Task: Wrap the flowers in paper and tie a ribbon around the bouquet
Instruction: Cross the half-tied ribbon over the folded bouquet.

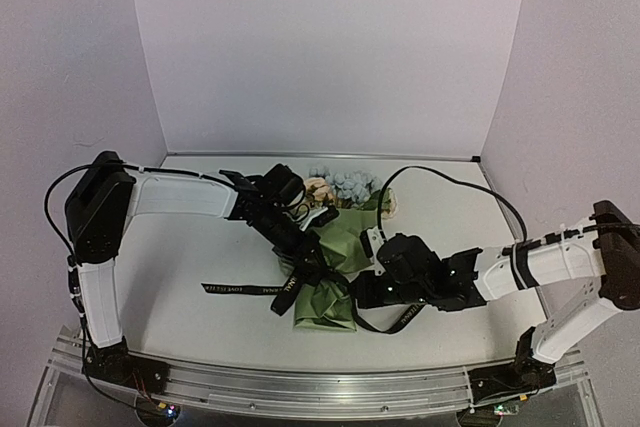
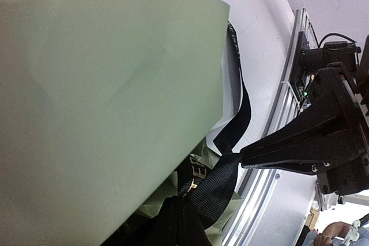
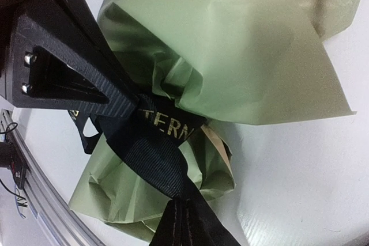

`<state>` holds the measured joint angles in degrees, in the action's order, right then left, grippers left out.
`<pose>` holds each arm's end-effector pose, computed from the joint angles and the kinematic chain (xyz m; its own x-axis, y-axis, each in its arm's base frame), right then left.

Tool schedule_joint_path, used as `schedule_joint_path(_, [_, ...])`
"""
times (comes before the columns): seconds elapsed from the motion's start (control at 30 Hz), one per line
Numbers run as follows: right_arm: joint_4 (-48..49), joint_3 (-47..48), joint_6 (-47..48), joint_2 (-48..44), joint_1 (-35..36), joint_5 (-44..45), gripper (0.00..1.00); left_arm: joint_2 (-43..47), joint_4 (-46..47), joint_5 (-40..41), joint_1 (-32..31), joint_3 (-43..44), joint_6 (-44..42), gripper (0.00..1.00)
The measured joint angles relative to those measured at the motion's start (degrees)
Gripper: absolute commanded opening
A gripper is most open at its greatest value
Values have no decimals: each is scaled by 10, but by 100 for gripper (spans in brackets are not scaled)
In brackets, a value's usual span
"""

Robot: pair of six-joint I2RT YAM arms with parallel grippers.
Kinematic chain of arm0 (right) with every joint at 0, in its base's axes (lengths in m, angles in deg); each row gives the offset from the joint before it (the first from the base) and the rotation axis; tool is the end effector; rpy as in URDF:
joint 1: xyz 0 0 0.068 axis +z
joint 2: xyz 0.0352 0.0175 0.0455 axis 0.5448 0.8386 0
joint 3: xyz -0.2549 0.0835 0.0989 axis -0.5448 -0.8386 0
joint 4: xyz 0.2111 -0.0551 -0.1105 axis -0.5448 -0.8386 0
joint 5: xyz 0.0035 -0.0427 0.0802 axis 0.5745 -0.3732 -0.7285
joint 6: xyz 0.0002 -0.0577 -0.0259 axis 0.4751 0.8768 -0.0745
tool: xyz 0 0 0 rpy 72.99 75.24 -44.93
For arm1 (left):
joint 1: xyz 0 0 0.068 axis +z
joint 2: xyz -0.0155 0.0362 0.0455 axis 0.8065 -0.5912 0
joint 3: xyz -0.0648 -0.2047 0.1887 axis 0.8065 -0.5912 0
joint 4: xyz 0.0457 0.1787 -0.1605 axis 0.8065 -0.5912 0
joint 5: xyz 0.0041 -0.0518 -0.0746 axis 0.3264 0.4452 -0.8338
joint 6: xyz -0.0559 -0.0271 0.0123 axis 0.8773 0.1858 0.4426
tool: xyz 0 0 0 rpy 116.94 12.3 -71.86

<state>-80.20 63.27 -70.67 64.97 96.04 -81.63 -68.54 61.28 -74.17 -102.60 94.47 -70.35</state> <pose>0.1374 0.2659 0.1971 -0.7956 -0.0965 -0.5981 -0.4661 0.7281 0.5026 0.2428 -0.3227 0.2055 -0.7179 0.5747 -0.3929 0.6694 0.4147 -0.6164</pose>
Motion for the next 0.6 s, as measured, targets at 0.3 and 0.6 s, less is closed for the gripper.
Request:
schedule_joint_path(0.3, [-21, -4, 19, -4, 2, 0, 0, 0, 8, 2, -1, 0, 7, 0])
schedule_joint_path(0.6, [-29, -3, 34, -4, 7, -3, 0, 0, 8, 8, -3, 0, 16, 0])
